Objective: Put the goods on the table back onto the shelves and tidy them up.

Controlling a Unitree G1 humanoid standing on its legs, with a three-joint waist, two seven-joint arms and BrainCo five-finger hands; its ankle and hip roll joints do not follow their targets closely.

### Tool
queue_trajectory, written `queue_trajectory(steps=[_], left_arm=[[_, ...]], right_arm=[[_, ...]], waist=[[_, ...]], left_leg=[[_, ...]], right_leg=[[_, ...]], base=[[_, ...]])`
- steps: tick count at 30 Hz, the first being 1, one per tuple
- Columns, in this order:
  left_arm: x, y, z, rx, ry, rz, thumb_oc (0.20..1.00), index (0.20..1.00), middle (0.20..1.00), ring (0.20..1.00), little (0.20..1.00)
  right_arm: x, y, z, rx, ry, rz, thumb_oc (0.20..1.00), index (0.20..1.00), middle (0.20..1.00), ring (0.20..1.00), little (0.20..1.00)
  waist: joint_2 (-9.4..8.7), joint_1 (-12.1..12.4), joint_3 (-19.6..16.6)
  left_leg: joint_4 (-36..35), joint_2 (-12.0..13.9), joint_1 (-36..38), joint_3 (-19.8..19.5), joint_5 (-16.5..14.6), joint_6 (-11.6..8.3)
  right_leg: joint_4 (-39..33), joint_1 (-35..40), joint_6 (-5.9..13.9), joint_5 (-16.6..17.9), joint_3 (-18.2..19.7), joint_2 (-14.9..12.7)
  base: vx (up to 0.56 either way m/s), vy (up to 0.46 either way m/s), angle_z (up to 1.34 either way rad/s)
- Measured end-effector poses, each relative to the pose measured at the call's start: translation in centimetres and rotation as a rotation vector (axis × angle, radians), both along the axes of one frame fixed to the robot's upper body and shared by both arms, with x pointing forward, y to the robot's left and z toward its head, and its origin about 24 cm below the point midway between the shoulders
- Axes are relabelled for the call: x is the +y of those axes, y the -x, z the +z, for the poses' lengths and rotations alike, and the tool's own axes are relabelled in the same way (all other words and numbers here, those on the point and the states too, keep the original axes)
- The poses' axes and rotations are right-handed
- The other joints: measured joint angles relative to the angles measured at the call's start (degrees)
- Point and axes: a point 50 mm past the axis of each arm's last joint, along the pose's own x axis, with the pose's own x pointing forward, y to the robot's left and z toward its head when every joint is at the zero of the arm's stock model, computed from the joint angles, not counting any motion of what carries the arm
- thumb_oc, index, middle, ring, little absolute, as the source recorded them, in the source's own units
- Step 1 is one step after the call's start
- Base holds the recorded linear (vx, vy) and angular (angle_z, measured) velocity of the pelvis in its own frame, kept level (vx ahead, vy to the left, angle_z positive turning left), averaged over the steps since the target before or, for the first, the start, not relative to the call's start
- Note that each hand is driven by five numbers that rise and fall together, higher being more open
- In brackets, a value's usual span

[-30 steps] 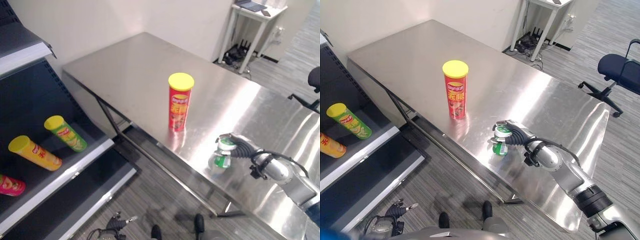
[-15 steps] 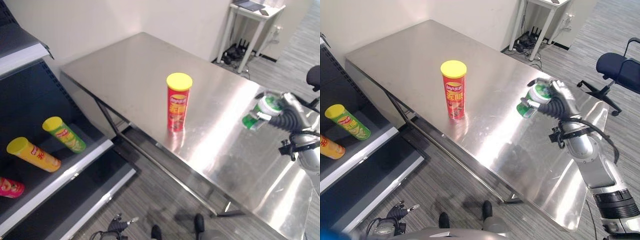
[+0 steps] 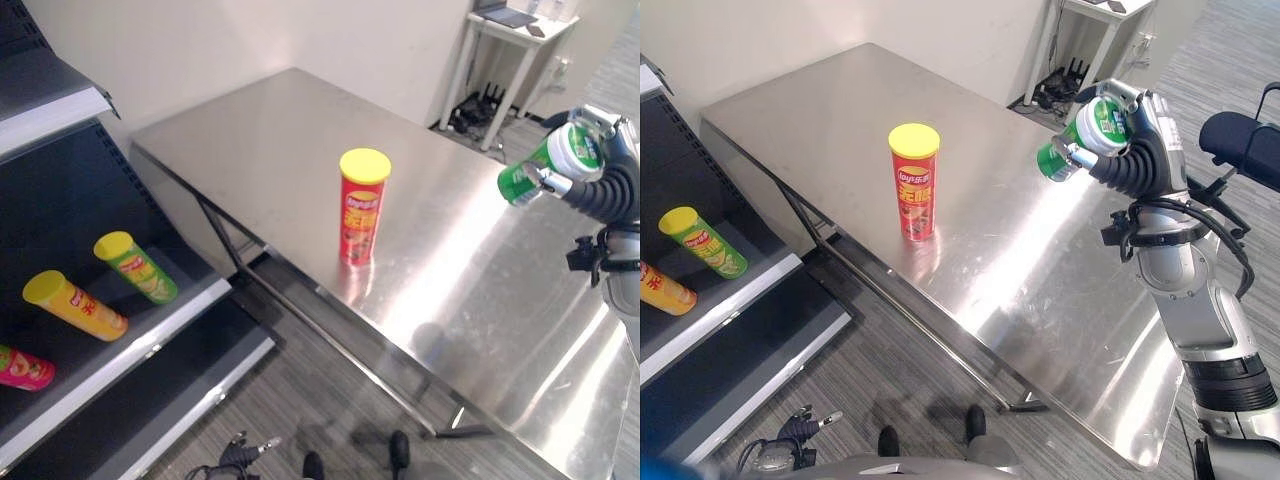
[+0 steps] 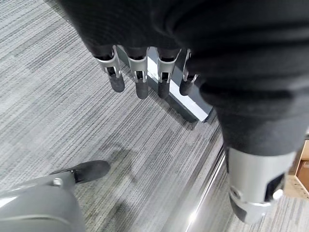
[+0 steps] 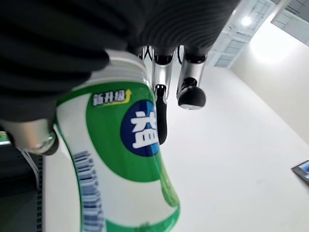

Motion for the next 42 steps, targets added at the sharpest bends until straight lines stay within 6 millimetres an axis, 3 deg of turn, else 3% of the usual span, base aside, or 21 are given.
queue_trajectory(steps=[10, 22, 25, 36, 42], left_arm=[[0.0, 0.1, 0.0, 0.004, -0.001, 0.001, 1.000, 1.000, 1.000, 1.000, 1.000], [-0.7, 0.6, -0.3, 0.023, 0.014, -0.014, 1.000, 1.000, 1.000, 1.000, 1.000], [-1.3, -0.2, -0.3, 0.004, 0.026, -0.033, 1.000, 1.000, 1.000, 1.000, 1.000], [-1.5, 0.3, -0.4, 0.019, 0.027, -0.044, 1.000, 1.000, 1.000, 1.000, 1.000], [-1.5, 0.9, -0.5, 0.013, 0.047, -0.013, 1.000, 1.000, 1.000, 1.000, 1.000]], right_arm=[[1.5, -0.3, -0.4, 0.034, 0.036, 0.063, 0.200, 0.200, 0.200, 0.200, 0.200], [4.1, -1.5, 0.8, 0.037, 0.066, 0.184, 0.200, 0.200, 0.200, 0.200, 0.200], [4.6, -1.5, 1.6, 0.010, 0.074, 0.206, 0.200, 0.200, 0.200, 0.200, 0.200], [7.6, -1.3, 5.0, -0.096, 0.125, 0.334, 0.200, 0.200, 0.200, 0.200, 0.200], [7.9, -1.2, 5.6, -0.117, 0.135, 0.341, 0.200, 0.200, 0.200, 0.200, 0.200]], waist=[[1.04, 0.5, -0.6], [2.00, 0.4, -1.2], [1.90, 1.7, -1.3], [1.89, 3.3, -1.3], [2.25, 5.2, -1.1]], left_leg=[[0.0, 0.1, 0.0, -0.4, 0.2, -0.06], [0.0, 0.3, 0.2, -2.0, 0.5, -0.51], [0.0, 0.8, 0.2, -3.0, 0.6, -0.81], [0.0, 2.7, -0.9, -6.9, 1.5, -2.52], [0.0, 3.8, -2.2, -9.1, 2.1, -3.33]], right_leg=[[-0.2, 0.2, -0.04, 0.0, -0.2, 0.0], [-0.3, 1.4, -0.35, -0.5, -1.8, 0.3], [-0.2, 1.9, -0.83, -0.8, -2.8, 0.7], [0.0, 2.8, -2.31, -1.8, -5.4, 3.2], [0.0, 2.7, -3.08, -2.4, -6.9, 4.5]], base=[[0.00, -0.052, 0.02], [0.01, -0.059, 0.07], [0.00, -0.083, 0.18], [0.00, -0.090, 0.16], [-0.01, -0.060, 0.19]])
